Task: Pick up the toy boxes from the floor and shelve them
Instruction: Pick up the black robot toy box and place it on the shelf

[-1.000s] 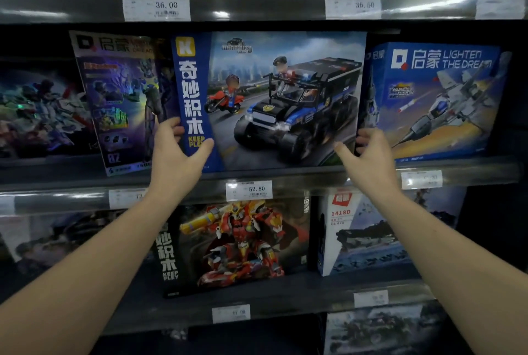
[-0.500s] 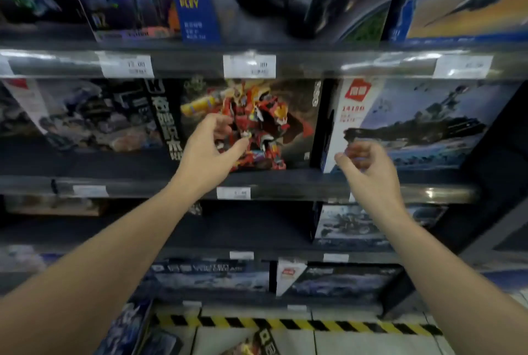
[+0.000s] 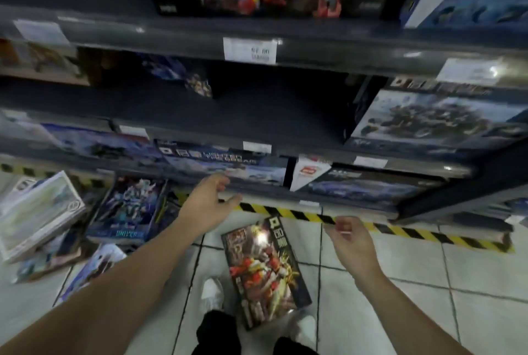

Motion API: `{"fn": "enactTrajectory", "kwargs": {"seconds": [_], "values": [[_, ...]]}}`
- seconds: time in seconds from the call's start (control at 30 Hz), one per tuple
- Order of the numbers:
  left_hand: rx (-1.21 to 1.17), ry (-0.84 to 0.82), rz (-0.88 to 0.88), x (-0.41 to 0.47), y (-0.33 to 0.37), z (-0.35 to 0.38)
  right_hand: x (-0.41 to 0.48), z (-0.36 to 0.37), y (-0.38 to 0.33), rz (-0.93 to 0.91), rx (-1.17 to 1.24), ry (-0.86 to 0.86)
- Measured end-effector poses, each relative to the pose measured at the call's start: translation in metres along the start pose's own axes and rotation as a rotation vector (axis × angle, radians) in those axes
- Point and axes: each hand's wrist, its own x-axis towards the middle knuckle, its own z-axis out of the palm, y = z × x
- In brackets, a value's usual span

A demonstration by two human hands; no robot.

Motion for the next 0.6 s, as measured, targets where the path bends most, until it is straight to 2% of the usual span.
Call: {"fn": "enactTrajectory", "kwargs": {"seconds": [0.23, 0.37, 0.47, 0.6], "values": [[0.164, -0.213, -0.124, 0.077, -0.124, 0.133, 0.052, 0.113, 0.174, 0.331, -0.112, -0.057], [0.257, -0.288, -0.120, 0.121, -0.195, 0.201, 0.074, 0.181, 0.274, 0.478, -0.133, -0.094], [0.316, -0.331, -0.102, 0.154, -0.243, 0.244, 0.088, 0.229, 0.340, 0.556, -0.123, -0.055], [0.361, -0.365, -0.075, 0.198, -0.293, 0.292, 0.105, 0.284, 0.423, 0.748, -0.103, -0.084]]}}
